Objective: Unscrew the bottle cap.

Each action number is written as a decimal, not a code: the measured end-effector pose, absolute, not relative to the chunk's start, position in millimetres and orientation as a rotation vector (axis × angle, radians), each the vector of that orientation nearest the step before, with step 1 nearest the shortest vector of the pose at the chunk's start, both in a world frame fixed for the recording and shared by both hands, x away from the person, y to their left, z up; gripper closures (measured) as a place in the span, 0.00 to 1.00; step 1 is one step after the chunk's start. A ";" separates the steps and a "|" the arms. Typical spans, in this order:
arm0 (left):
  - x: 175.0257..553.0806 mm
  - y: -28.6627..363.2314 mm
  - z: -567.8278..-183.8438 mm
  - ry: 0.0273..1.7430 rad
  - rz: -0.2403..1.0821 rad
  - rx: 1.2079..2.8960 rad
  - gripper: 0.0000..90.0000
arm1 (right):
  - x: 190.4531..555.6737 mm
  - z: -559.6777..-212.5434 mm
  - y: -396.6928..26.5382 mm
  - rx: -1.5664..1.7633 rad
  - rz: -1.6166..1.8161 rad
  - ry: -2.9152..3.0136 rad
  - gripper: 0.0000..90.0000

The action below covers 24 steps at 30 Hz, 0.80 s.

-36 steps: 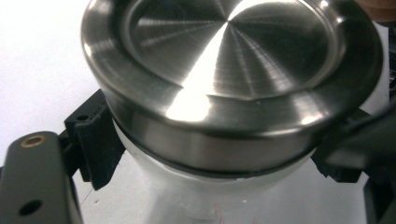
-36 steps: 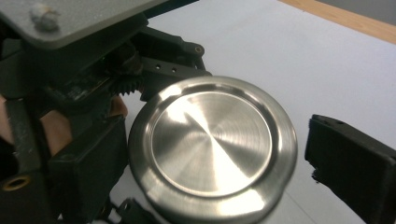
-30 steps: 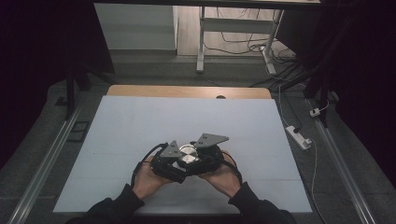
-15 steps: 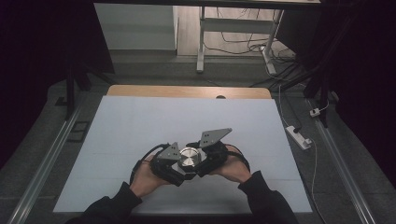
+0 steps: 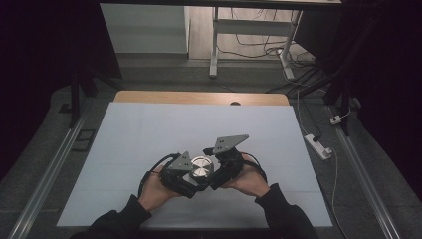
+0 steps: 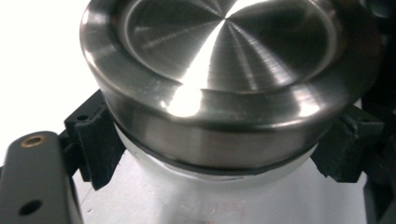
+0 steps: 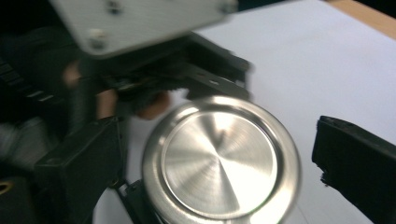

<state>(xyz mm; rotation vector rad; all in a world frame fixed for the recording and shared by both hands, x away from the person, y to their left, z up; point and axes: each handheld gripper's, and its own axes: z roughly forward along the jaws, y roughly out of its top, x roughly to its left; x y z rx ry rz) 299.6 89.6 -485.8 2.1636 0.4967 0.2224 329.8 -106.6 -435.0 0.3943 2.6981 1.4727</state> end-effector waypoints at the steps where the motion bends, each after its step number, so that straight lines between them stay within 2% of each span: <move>1: 300.4 90.8 -485.5 0.503 0.227 2.165 0.18 | 327.1 -435.8 -105.4 0.423 1.461 2.678 0.05; 10: 300.9 93.3 -484.9 0.552 0.244 2.149 0.18 | 307.0 -442.5 -94.4 0.579 1.425 2.505 0.11; 13: 299.8 92.2 -484.7 0.546 0.244 2.146 0.18 | 305.4 -444.5 -94.7 0.579 1.426 2.456 0.21; 20: 299.1 91.5 -484.7 0.511 0.228 2.153 0.18 | 312.4 -443.5 -101.0 0.482 1.464 2.522 0.22; 24: 298.4 89.6 -484.8 0.476 0.209 2.158 0.18 | 325.8 -441.3 -108.3 0.312 1.500 2.641 0.22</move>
